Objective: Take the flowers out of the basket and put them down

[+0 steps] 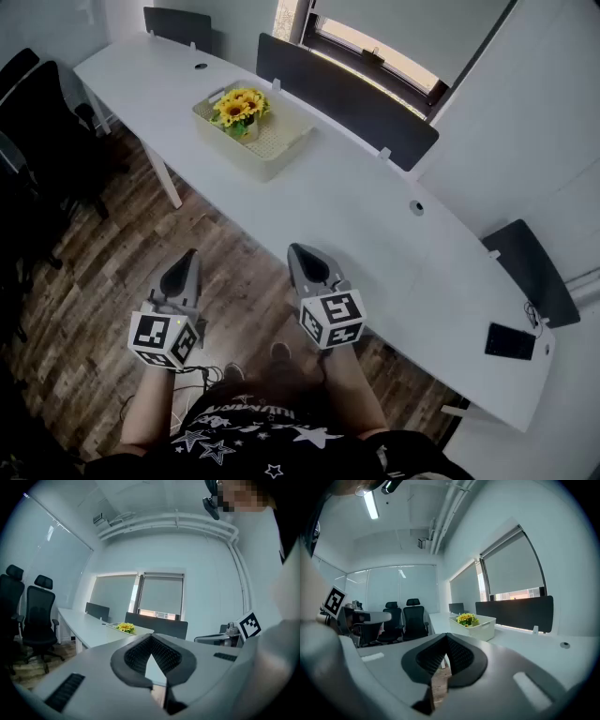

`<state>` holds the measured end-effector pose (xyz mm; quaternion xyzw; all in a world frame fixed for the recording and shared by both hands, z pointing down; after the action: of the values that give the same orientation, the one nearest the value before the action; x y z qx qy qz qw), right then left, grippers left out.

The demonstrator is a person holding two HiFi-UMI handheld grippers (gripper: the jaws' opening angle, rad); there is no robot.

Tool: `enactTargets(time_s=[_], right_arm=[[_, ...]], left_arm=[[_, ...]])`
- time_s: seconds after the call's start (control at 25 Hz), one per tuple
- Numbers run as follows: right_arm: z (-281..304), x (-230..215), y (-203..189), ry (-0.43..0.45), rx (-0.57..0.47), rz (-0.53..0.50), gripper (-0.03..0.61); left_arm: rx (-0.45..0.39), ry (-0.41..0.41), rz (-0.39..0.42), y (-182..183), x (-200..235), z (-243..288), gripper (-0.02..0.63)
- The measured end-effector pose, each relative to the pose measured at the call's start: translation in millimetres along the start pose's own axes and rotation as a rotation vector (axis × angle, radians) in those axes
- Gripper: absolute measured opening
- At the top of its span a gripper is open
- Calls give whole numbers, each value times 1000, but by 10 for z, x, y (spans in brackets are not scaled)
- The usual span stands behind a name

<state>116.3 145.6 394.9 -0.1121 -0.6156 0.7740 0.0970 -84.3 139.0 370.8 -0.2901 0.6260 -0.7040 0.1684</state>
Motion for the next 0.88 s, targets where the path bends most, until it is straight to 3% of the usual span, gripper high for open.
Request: enactTargets(time_s=[0.32,0.64,0.76,0.88], right_arm=[[-134,529,-72,-4,18,-34,2],[-196,705,-105,-18,17,-20,2],[-232,810,-64,22,-7,-94,3],[-237,847,-26,1,-9,-118,3]], left_arm=[[-9,-10,9,1,229,-463,9],[-12,-31,-14,-73,298,-705,9],[-10,-41,-27,-136,338,-784,9],[-14,-41,-24,-111,421,-838,9]])
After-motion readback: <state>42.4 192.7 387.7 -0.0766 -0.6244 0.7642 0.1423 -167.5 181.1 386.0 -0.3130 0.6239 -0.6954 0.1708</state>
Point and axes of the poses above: the fingertips, and each gripper's own axes: z forward along the fingers, x to its left, y out of its top, the point moved 2 cm from there along -z, backward along the fingers, and after that the axes turned 6 degrees about -y, right-handed, at the moved point
